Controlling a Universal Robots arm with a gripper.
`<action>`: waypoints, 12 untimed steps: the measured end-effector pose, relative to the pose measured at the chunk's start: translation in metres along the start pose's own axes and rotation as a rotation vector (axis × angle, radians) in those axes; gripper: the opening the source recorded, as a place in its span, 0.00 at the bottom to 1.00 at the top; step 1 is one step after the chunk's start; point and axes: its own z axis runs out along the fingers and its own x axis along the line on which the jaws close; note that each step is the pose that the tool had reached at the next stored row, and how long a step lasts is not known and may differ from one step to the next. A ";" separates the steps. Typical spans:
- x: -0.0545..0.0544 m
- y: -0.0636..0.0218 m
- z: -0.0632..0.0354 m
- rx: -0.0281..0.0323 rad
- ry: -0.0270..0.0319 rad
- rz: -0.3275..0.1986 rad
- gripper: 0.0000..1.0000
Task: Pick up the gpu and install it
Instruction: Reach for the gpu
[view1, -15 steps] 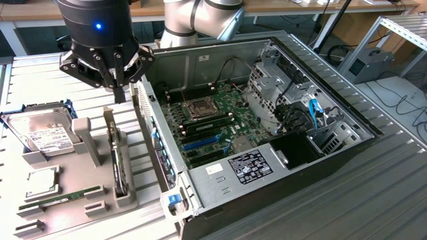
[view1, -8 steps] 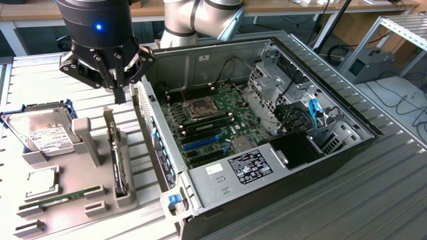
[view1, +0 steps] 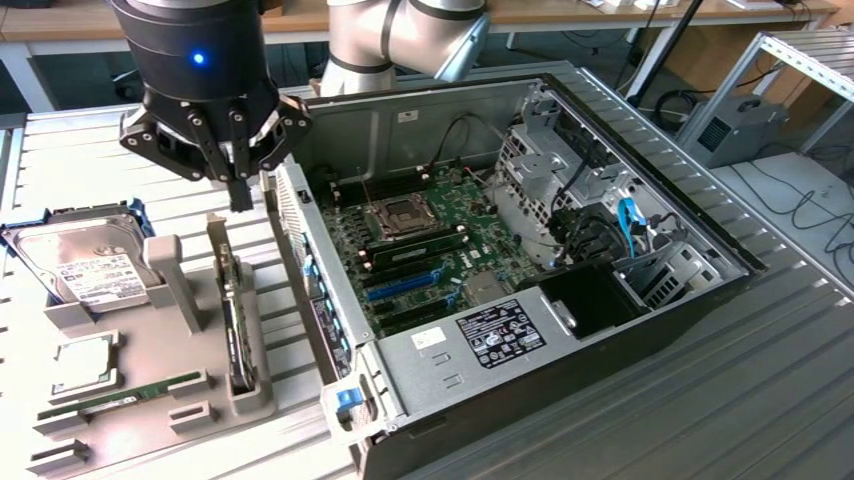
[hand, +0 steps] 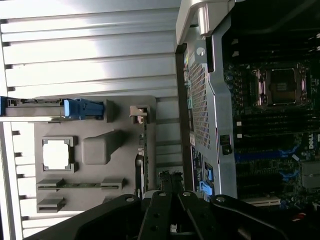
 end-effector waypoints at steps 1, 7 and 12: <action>0.000 -0.0017 0.0005 0.0019 -0.0001 0.000 0.11; 0.000 -0.0028 0.0008 0.0030 -0.0002 0.000 0.11; 0.000 -0.0042 0.0010 0.0046 -0.0004 0.000 0.11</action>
